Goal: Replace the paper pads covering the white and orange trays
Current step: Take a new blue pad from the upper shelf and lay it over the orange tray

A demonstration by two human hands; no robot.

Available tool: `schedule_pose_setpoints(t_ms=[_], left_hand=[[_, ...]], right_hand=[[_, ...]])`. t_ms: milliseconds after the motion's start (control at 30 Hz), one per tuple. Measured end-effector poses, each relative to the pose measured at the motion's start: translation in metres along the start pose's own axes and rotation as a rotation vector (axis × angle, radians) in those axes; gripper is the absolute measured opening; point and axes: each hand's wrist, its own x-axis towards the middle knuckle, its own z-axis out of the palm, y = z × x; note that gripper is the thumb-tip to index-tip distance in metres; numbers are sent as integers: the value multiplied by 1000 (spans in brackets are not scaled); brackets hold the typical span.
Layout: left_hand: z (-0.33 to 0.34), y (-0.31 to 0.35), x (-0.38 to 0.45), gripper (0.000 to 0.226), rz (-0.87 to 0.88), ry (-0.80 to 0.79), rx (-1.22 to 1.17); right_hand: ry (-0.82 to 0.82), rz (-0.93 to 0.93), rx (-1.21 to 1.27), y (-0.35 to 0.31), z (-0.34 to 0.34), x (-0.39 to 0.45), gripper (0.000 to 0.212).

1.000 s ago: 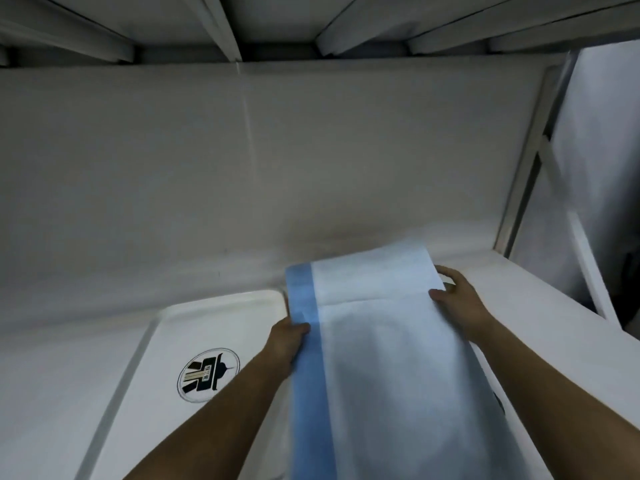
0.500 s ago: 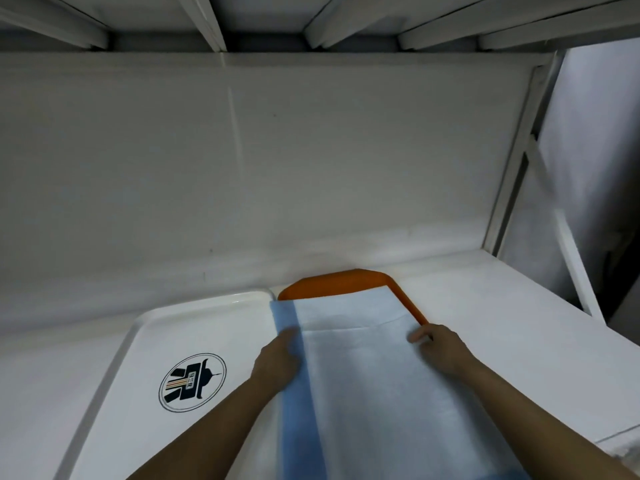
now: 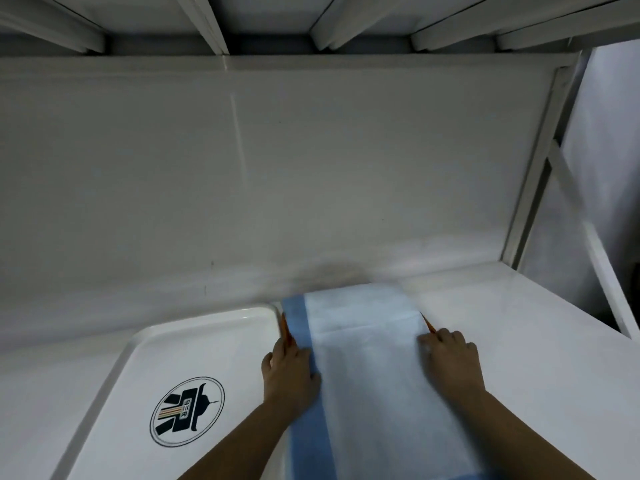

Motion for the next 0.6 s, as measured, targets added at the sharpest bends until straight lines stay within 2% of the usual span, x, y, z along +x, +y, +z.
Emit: schedule_pose_setpoints(t_ms=[133, 200, 267, 333, 433, 500, 533, 600], left_hand=[[8, -3, -7, 46, -19, -10, 102], [11, -2, -11, 45, -28, -12, 110], [12, 0, -13, 45, -36, -10, 82], [10, 3, -15, 47, -23, -54, 55], [6, 10, -20, 50, -18, -141, 54], [4, 11, -22, 54, 5, -145, 79], [3, 11, -23, 57, 33, -138, 99], [4, 11, -26, 62, 114, -130, 139]], right_hand=[[52, -42, -110, 2, -3, -9, 18], [52, -27, -141, 2, -4, -11, 18], [-2, -32, -101, -2, -8, -13, 34], [-32, -70, -28, -10, -10, -13, 41], [-254, -61, 57, -16, -9, -12, 56], [-315, -62, 57, -17, -6, -13, 65], [-345, -68, 50, -16, -4, -15, 72], [-408, -99, 47, -14, -5, -22, 102]])
